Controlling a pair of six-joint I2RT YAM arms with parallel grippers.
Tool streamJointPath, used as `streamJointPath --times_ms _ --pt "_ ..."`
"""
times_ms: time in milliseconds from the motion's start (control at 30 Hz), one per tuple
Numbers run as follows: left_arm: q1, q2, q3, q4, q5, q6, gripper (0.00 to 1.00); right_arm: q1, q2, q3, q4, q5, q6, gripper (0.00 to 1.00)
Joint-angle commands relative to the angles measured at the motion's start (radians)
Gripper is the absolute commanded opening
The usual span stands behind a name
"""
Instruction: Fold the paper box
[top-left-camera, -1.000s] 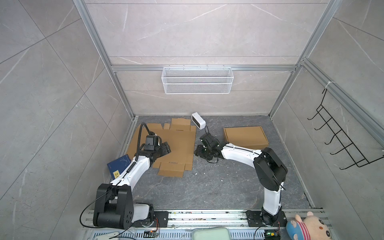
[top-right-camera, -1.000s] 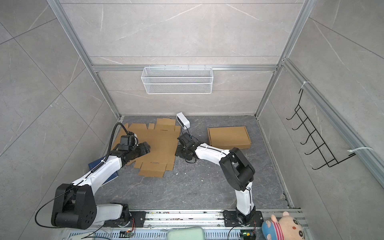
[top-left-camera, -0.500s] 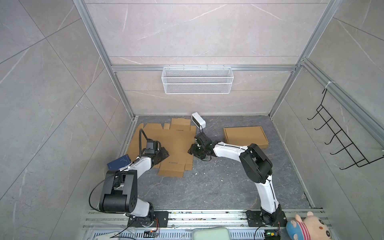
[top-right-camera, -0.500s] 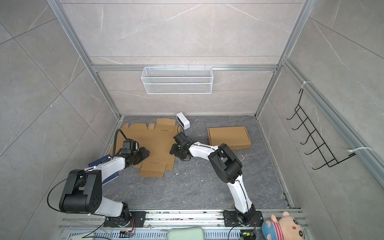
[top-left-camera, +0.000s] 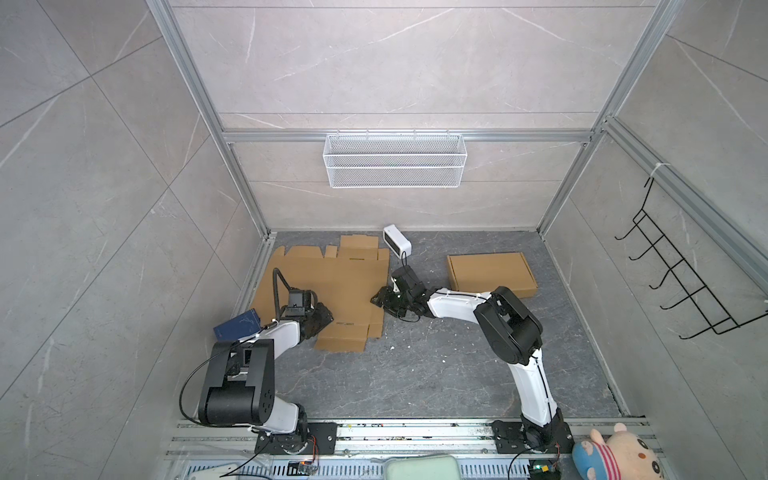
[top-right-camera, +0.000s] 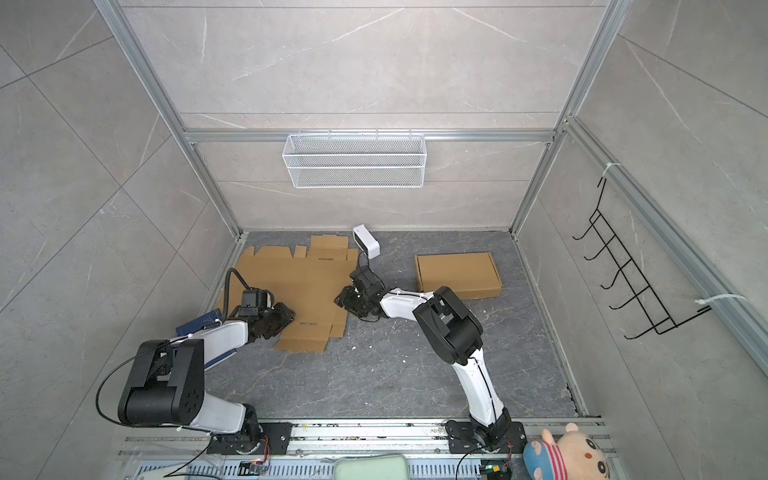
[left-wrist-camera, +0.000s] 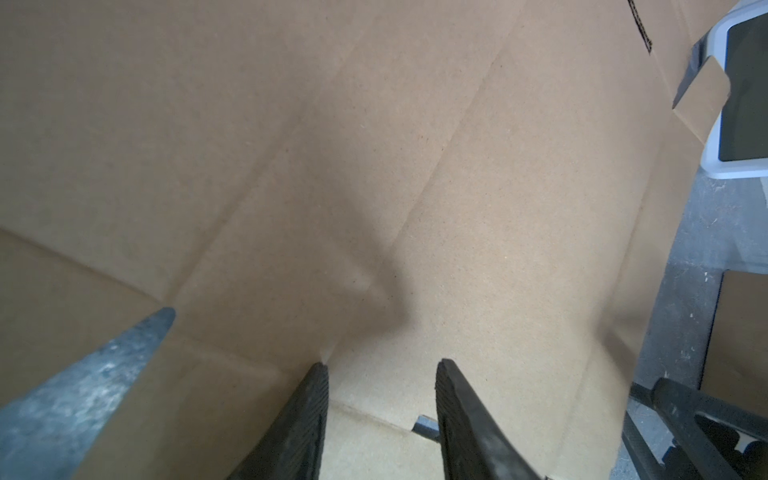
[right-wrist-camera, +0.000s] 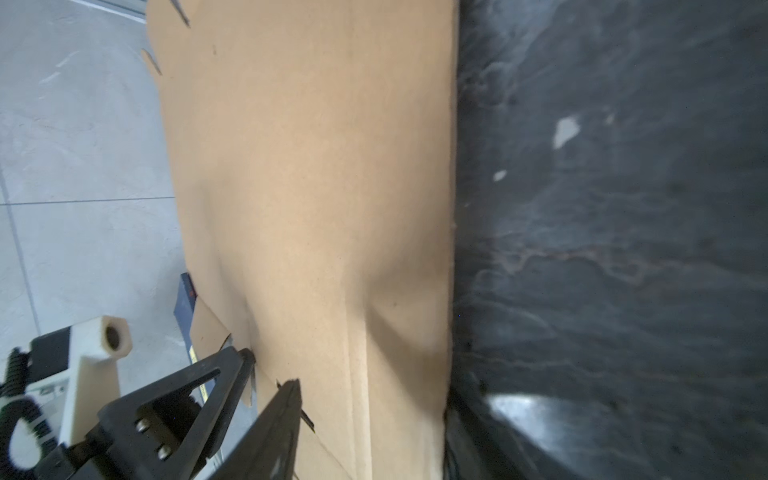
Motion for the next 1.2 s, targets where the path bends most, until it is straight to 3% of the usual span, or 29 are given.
streamJointPath --times_ms 0,233,333,600,900,1167 --pt "0.0 0.024 -0.008 0.022 0.033 -0.016 0.44 0.011 -0.065 -0.021 0.089 -0.037 0.018 0.52" --pt "0.0 0.041 -0.01 0.04 0.054 -0.027 0.41 0.013 0.002 0.022 0.023 0.012 -0.015 0.43" --pt "0.0 0.037 -0.005 0.034 0.067 -0.029 0.41 0.016 0.027 0.049 -0.013 0.029 -0.037 0.31" --pt "0.0 -0.082 0.057 -0.066 0.105 -0.028 0.43 0.024 -0.05 0.109 -0.244 0.089 -0.26 0.08" --pt "0.0 -0.339 0.26 -0.362 0.091 0.073 0.53 -0.006 -0.177 0.257 -0.737 0.116 -0.624 0.0" --pt "0.0 -0.383 0.434 -0.533 0.117 0.234 0.54 -0.112 -0.235 0.437 -1.214 0.201 -0.93 0.0"
